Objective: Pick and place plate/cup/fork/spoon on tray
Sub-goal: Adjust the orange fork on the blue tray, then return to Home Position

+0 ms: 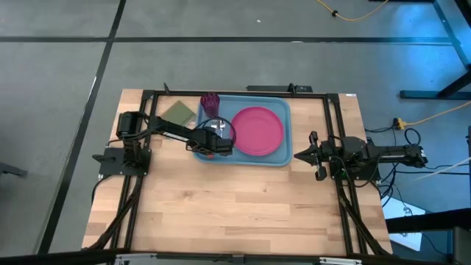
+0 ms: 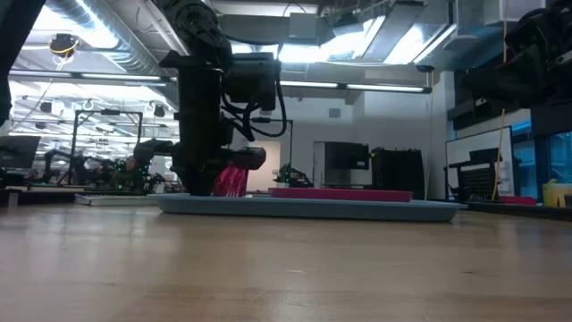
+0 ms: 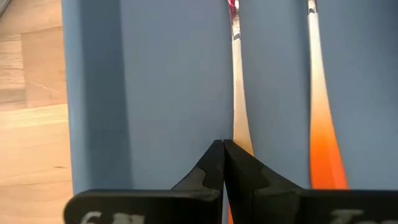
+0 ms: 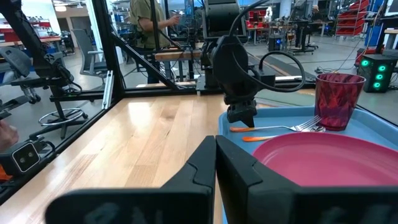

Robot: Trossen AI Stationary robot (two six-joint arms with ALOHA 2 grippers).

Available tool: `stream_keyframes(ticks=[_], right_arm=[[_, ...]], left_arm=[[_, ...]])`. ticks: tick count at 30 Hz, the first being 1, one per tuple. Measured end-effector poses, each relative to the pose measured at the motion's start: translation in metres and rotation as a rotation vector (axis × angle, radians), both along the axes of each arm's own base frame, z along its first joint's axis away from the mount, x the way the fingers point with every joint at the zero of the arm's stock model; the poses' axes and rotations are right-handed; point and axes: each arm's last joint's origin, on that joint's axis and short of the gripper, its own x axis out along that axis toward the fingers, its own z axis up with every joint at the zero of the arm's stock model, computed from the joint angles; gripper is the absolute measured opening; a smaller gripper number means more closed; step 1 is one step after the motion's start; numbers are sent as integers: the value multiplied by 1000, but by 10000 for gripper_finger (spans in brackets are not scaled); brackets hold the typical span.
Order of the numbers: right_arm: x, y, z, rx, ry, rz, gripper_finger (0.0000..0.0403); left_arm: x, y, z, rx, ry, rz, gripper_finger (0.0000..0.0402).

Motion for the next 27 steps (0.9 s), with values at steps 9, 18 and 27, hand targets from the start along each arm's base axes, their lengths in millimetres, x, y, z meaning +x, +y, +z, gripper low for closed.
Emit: stream_keyframes(ticks=[9,18,27], right_arm=[[0,0,0,0,0,0,16],[0,0,0,0,0,0,16],[0,0,0,0,0,-1,16]], left_arm=[[1,-1,0,0,-11,-3,0],[-1,-3,13,16,-37,-26,0],[-20,-16,82,178,-160,-214,0]])
